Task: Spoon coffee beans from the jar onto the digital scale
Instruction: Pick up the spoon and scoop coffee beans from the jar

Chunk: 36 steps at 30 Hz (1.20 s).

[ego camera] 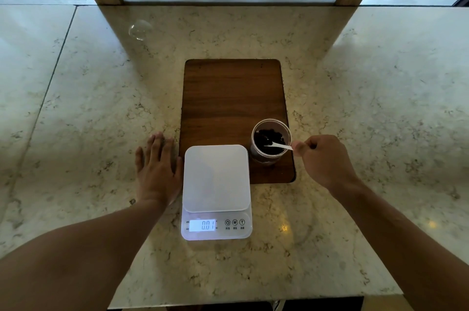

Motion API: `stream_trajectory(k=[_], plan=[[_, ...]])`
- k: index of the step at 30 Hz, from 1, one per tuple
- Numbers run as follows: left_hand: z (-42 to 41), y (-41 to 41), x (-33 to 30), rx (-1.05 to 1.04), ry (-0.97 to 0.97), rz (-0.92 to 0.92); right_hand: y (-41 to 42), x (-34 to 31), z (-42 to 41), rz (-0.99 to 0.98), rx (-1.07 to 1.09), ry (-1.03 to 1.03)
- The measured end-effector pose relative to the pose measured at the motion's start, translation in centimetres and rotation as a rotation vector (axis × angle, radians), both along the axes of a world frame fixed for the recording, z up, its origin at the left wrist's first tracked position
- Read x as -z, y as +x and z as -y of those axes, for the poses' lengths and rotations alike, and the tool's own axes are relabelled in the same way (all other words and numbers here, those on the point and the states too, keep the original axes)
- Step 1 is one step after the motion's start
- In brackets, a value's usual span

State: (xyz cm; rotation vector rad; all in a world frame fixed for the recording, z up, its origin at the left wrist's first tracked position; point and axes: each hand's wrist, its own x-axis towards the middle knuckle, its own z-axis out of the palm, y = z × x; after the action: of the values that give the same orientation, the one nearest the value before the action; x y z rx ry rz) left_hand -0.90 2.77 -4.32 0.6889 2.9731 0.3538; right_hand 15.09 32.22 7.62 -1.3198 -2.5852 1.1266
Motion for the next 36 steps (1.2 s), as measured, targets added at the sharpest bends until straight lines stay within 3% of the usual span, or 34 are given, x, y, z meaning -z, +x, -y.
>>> stream_trajectory(k=[22, 36], plan=[[-0.1, 0.1, -0.4, -0.004, -0.034, 0.016, 0.9, 0.3, -1.0, -0.059, 0.032, -0.149], [-0.1, 0.2, -0.6, -0.007, -0.039, 0.022, 1.2, 0.2, -0.8, -0.056, 0.063, -0.140]])
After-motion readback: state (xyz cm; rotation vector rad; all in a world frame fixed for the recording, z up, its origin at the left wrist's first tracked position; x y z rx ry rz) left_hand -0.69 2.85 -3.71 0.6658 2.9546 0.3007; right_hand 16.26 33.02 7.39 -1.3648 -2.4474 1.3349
